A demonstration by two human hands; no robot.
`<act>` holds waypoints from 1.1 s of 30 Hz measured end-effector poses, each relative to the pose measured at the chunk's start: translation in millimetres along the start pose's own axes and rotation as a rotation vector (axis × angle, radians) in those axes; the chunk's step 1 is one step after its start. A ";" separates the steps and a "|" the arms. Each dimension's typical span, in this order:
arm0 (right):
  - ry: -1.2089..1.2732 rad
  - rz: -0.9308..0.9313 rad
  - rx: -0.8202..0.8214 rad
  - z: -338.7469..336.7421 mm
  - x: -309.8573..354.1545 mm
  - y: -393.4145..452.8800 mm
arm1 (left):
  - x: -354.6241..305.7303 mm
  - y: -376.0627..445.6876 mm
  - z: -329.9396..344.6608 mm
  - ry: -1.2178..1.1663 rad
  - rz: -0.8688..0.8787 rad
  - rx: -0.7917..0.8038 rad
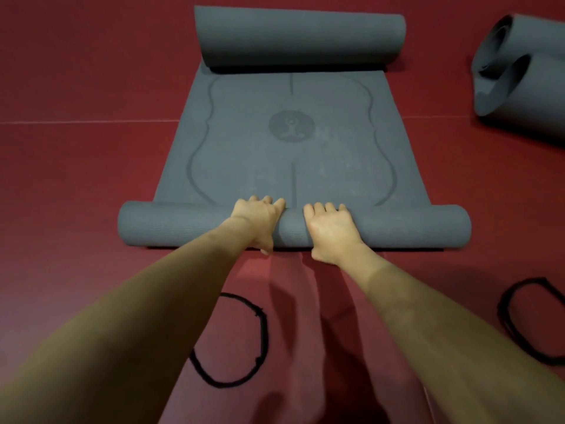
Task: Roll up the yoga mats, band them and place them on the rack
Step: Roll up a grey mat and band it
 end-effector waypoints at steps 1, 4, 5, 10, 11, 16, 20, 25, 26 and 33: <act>0.000 -0.011 0.003 1.5 4.4 -8.7 | -3.0 -7.6 5.6 -0.001 0.002 0.006; 0.003 -0.048 0.002 8.4 15.6 -33.8 | -12.6 -30.9 22.5 -0.008 0.032 -0.002; 0.001 -0.058 -0.003 9.6 18.6 -40.9 | -14.4 -38.7 26.6 -0.024 0.044 -0.020; 0.007 -0.104 -0.010 13.7 31.1 -68.9 | -24.6 -69.9 42.8 -0.087 0.114 -0.034; 0.004 -0.111 -0.009 14.6 32.0 -73.9 | -26.4 -73.4 45.5 -0.103 0.123 -0.029; -0.019 -0.180 0.042 17.3 35.0 -89.5 | -30.8 -84.8 62.0 -0.268 0.188 0.057; 0.005 -0.164 0.067 20.0 32.7 -88.6 | -30.8 -94.4 54.3 -0.208 0.264 -0.120; 0.153 -0.139 0.129 28.6 28.4 -78.8 | -22.8 -105.0 51.3 -0.278 0.309 -0.286; 0.181 -0.143 0.108 28.5 26.8 -79.6 | -20.5 -106.5 50.6 -0.305 0.304 -0.313; 0.230 -0.181 -0.315 32.2 35.8 -114.0 | -9.4 -96.2 46.6 -0.316 0.297 -0.311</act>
Point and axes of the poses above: each hand's wrist, its own y-axis towards the middle knuckle, its own z-axis out of the palm, x = y × z, the point moved 9 cm from there along y, towards the middle knuckle, and after that the axes turned 12 degrees about x, right-handed, at the moved point
